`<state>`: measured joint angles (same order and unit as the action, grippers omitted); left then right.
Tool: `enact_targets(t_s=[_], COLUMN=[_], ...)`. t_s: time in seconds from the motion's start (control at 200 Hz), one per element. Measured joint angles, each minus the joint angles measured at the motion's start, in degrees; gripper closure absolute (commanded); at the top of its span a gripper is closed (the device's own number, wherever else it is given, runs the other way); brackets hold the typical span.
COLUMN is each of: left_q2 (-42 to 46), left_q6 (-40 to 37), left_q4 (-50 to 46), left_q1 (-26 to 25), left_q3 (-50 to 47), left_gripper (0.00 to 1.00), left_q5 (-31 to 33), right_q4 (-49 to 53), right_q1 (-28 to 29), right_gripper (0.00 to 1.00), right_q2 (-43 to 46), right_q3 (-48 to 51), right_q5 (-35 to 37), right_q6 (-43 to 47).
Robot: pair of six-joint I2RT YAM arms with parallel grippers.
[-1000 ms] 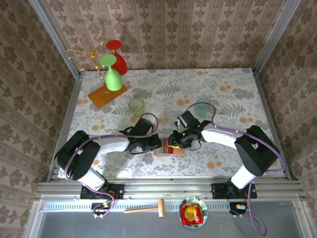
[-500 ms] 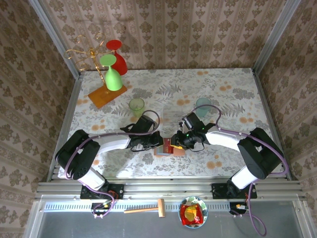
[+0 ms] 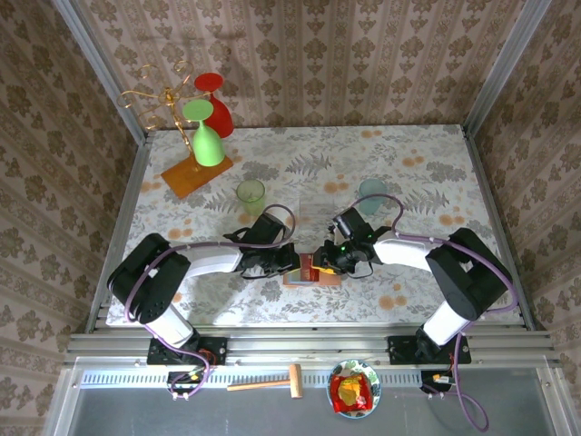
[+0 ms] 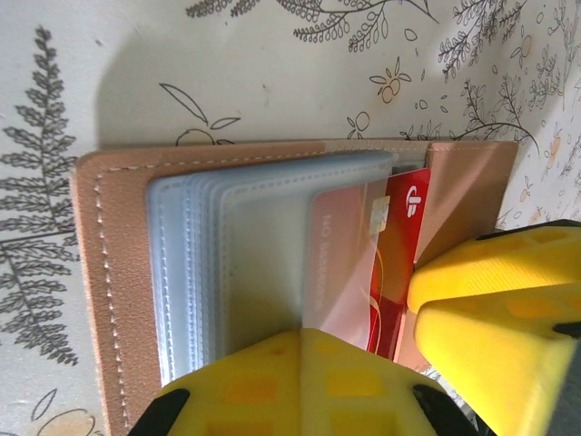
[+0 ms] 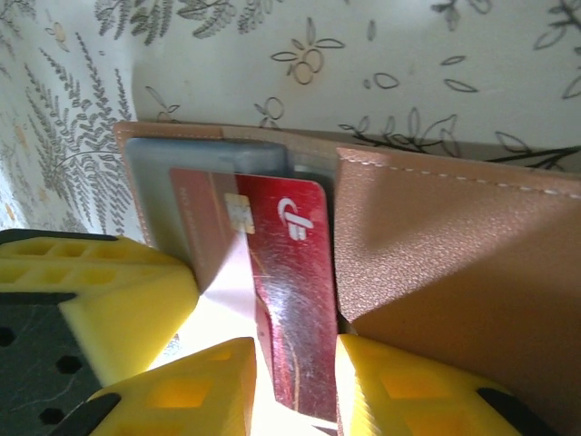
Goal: Take the credit cards out of the card holder
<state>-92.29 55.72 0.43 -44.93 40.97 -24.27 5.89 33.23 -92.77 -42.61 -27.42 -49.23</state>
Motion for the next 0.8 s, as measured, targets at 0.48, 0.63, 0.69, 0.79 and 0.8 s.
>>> enact_targets(t_s=[0.48,0.63,0.69,0.79,0.8], left_q2=[0.0,0.0,0.0,0.0,0.0], left_q6=[-0.9,-0.9,-0.9,-0.9,-0.9], left_q4=[-0.3,-0.3,-0.3,-0.3,-0.3], left_q1=[1.2,1.3,1.5,1.5,1.5], left_q3=[-0.1,-0.1,-0.1,-0.1,-0.1], left_gripper=[0.93,0.93,0.93,0.93,0.93], left_q5=[-0.4,-0.4,-0.4,-0.4,-0.4], right_q4=[-4.5,-8.5,-10.2,-11.9,-12.0], right_q1=[-1.5,-2.0,-2.2,-2.2,-2.2], right_gripper=[0.63,0.64,0.65,0.68,0.68], right_q2=[-1.2,-1.7,-1.9,-2.1,-2.1], right_q3=[1.8,3.1,3.6,4.1,4.1], right_q5=[-2.3,-5.0,-6.0,-6.7,-6.7], right_q6=[1.3,1.4,1.5,1.2,1.2])
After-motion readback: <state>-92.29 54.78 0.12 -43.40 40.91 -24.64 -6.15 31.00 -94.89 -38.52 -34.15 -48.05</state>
